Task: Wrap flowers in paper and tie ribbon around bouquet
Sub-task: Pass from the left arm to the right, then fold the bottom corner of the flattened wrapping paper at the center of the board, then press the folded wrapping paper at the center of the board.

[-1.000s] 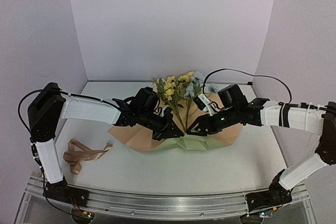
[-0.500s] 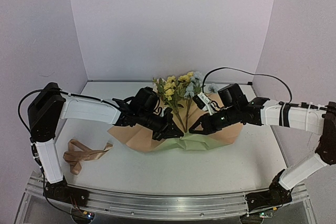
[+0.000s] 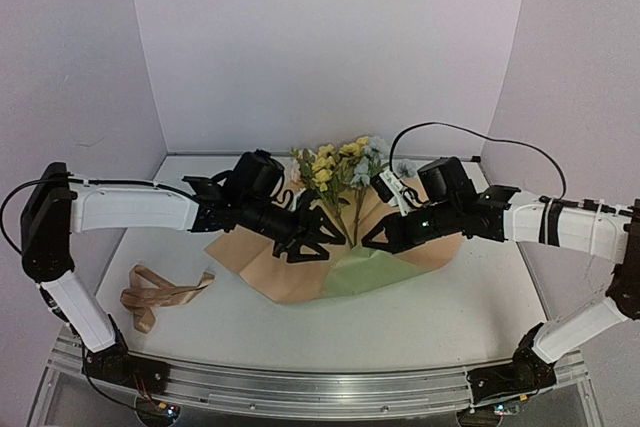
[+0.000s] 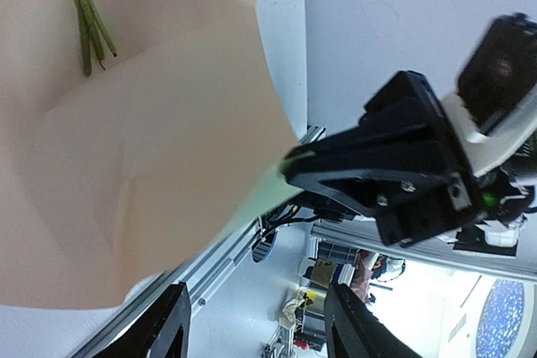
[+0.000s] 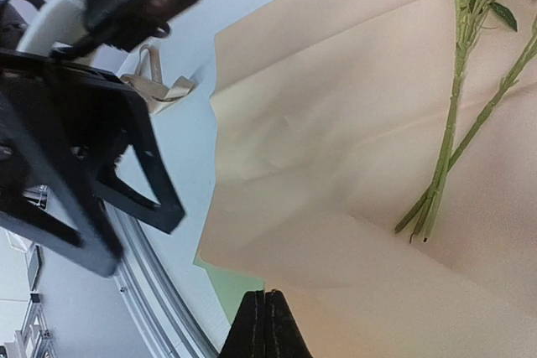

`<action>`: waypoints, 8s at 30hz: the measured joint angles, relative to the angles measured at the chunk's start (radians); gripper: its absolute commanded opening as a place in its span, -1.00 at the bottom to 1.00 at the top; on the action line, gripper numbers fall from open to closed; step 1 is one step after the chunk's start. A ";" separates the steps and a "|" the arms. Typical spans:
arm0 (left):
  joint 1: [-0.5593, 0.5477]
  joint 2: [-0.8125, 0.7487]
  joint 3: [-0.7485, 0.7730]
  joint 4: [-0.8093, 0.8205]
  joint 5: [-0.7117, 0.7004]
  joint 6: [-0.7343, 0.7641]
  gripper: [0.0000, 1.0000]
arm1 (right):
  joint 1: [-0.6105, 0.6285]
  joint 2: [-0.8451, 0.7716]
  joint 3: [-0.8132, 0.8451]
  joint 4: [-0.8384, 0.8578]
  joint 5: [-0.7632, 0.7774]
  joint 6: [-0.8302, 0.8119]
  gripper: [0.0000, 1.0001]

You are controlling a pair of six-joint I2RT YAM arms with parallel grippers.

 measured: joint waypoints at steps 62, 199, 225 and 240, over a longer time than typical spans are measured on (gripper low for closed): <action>0.299 0.125 0.203 -0.486 -0.225 0.392 0.19 | -0.022 0.382 0.415 -0.069 0.436 0.010 -1.00; 0.136 0.192 0.159 -0.226 -0.071 0.334 0.06 | 0.142 0.597 0.331 -0.198 0.653 0.489 -0.08; 0.091 0.328 0.008 -0.038 -0.094 0.259 -0.08 | 0.120 0.537 0.320 -0.217 0.673 0.515 -0.04; 0.140 0.344 0.008 -0.020 -0.074 0.258 -0.10 | 0.124 0.425 0.225 -0.232 0.693 0.472 -0.06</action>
